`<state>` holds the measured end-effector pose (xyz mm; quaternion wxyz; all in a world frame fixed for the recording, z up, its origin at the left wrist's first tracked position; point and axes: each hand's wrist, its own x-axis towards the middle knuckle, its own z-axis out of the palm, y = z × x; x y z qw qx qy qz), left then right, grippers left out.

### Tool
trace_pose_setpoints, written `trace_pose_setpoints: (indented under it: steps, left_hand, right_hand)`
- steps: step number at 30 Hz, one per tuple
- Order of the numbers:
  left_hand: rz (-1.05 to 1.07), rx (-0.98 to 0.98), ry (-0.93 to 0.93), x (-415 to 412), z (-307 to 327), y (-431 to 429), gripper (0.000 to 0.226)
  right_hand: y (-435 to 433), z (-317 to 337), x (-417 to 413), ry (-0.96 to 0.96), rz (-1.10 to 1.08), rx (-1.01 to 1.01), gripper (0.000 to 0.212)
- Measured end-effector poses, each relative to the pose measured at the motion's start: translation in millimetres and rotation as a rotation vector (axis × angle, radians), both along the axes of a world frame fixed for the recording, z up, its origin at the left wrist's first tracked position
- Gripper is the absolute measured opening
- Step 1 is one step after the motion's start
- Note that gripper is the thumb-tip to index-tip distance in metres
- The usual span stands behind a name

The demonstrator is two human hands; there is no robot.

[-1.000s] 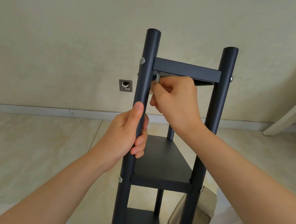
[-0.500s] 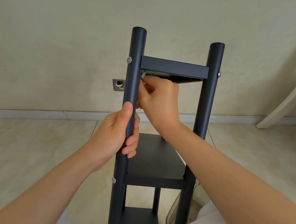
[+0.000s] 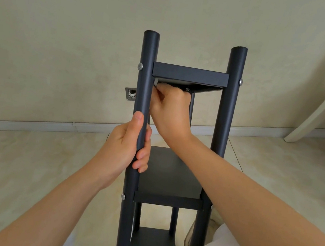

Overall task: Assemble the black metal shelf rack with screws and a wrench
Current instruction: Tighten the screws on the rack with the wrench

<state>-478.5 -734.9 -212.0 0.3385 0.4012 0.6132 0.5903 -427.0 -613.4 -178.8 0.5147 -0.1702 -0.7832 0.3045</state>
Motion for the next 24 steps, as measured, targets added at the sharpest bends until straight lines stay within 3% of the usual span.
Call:
trace_pose_setpoints:
  steps: [4, 7, 14, 17, 24]
  left_hand:
    - [0.013, 0.010, -0.001, -3, 0, 1, 0.062]
    - [0.045, 0.008, 0.024, -7, 0, 1, 0.062]
    - [0.114, -0.015, 0.059, -19, 1, 5, 0.068]
    - [0.121, -0.012, 0.058, -24, 3, 8, 0.065]
    - [0.118, -0.007, 0.020, -27, 3, 14, 0.062]
  right_hand:
    - [-4, -2, 11, -0.511, -0.121, -0.030, 0.042]
    - [-10, 2, 27, -0.633, -0.113, -0.011, 0.037]
    - [-17, 16, 66, -0.680, -0.198, 0.250, 0.044]
    - [-12, 18, 77, -0.627, -0.271, 0.332, 0.037]
    - [25, 13, 90, -0.507, -0.270, 0.069, 0.029]
